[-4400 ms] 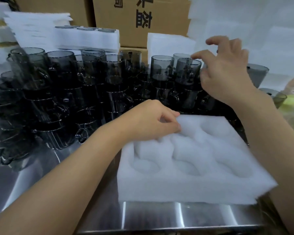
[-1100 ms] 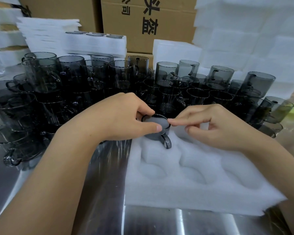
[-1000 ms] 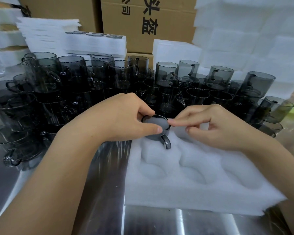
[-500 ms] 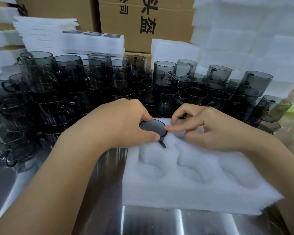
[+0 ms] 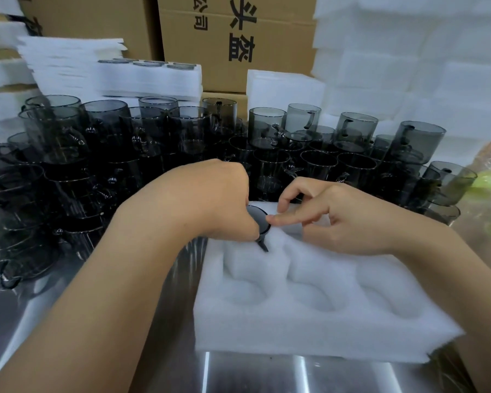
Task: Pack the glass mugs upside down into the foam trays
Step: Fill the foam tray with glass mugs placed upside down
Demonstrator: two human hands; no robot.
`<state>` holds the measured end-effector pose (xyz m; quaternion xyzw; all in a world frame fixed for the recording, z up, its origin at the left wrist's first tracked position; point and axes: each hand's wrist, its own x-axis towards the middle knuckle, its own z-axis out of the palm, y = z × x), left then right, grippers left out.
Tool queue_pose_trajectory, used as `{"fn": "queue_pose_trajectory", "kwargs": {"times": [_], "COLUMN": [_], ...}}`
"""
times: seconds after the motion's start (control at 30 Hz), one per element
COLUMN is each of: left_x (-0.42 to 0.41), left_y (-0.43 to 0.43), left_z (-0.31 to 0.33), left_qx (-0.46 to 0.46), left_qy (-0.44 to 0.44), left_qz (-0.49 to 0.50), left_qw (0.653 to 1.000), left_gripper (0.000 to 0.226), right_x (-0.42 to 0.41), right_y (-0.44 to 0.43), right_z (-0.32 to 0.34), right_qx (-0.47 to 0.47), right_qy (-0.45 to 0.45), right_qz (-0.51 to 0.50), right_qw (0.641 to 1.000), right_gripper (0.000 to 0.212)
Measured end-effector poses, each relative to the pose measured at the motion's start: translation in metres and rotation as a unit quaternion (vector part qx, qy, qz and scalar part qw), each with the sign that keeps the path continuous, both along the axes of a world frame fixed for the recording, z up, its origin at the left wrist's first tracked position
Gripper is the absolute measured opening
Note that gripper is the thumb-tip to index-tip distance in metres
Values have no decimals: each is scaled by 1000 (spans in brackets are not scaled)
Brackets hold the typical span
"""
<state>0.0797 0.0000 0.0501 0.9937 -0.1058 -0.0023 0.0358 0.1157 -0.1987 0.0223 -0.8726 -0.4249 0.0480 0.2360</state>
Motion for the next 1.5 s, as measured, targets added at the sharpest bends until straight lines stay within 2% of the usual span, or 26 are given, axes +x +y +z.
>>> {"fn": "queue_pose_trajectory", "kwargs": {"times": [0.07,0.17,0.3,0.4,0.47,0.53,0.6,0.7,0.83,1.0,1.13,1.2,1.3,1.4,1.5], "left_x": [4,13,17,18,19,21,23,25,24,28,28,27,28,28,29], "left_y": [-7,-17,-33,-38,-38,-37,-37,-38,-38,-35,-35,-34,-32,-30,-30], "left_z": [4,-1,-25,-36,-39,-43,-45,-44,-43,-44,-44,-44,-42,-41,-42], "left_qx": [-8,-83,-202,-284,-269,-192,-135,-105,-100,-156,-206,-259,-406,-492,-551], "left_qy": [-28,-72,-69,-40,-8,21,41,52,73,86,96,103,114,97,78], "left_qz": [-20,-115,-178,-226,-216,-206,-205,-207,-198,-188,-183,-165,-130,-115,-90], "left_qw": [999,987,961,931,939,959,969,971,972,966,957,946,897,857,826], "left_gripper": [31,26,55,41,41,67,73,59,70,56,54,52,47,45,55], "right_x": [0,-1,-4,-2,0,2,6,17,43,80,94,95,90,76,48], "right_y": [0,1,4,4,2,0,-2,4,16,24,27,31,31,23,5], "right_z": [0,1,1,1,4,8,12,16,29,46,49,46,42,43,40], "right_qx": [5,14,60,140,249,346,378,318,187,77,-6,-7,5,76,161], "right_qy": [1,-8,-56,-82,-95,-104,-116,-149,-189,-212,-185,-183,-226,-259,-222], "right_qz": [3,4,-24,-99,-138,-163,-188,-211,-192,-196,-189,-175,-152,-148,-126], "right_qw": [1000,1000,996,982,954,918,899,912,945,954,964,967,962,951,953], "right_gripper": [46,52,37,31,30,30,29,27,32,34,28,21,12,9,7]}}
